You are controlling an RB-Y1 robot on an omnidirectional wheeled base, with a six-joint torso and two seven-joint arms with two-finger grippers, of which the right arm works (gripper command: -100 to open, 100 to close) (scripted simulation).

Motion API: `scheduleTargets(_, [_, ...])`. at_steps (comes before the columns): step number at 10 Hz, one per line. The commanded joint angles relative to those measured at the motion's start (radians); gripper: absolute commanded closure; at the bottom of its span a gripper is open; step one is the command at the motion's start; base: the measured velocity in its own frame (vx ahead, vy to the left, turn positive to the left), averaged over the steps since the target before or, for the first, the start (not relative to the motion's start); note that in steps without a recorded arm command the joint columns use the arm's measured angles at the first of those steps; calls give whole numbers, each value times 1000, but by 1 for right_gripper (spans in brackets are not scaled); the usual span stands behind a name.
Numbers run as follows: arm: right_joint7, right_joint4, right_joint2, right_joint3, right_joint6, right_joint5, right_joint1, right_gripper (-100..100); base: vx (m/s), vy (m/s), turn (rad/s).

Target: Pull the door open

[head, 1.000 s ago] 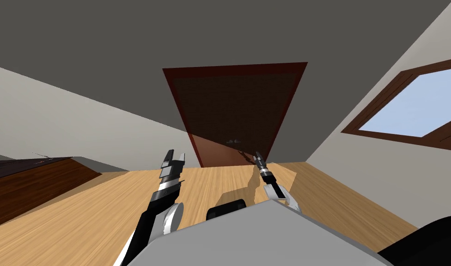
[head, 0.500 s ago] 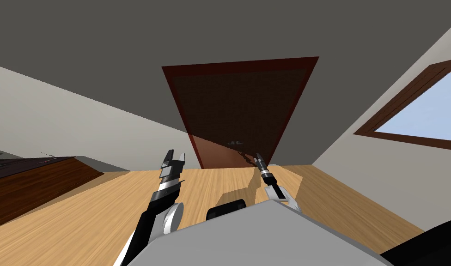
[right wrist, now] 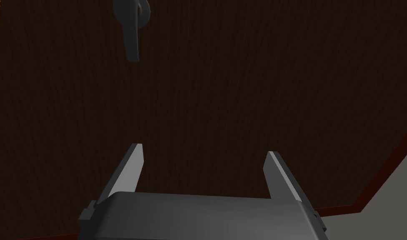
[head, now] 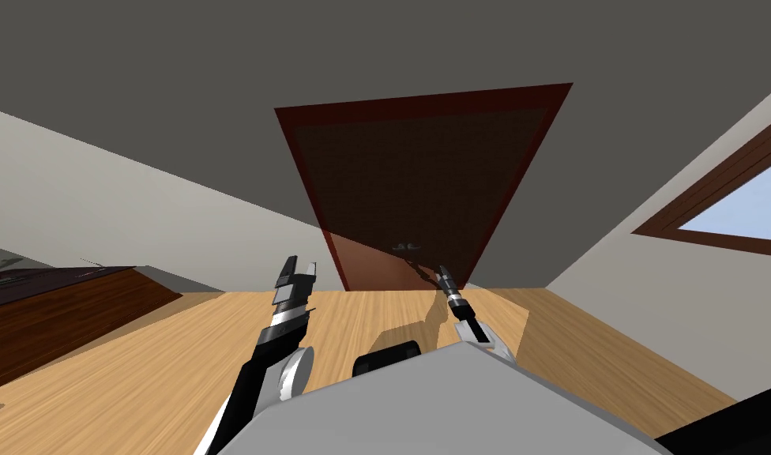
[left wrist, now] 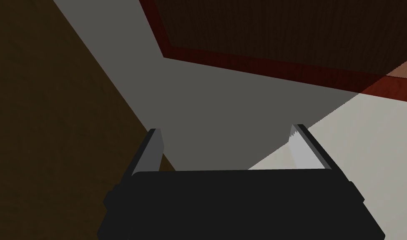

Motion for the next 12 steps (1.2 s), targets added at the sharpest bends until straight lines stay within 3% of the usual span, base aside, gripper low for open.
scheduleTargets(1, [-6, 30, -4, -6, -9, 4, -6, -100, 107, 11, 33])
scheduleTargets(12, [-32, 268, -31, -48, -83, 28, -75, -100, 95, 5, 31])
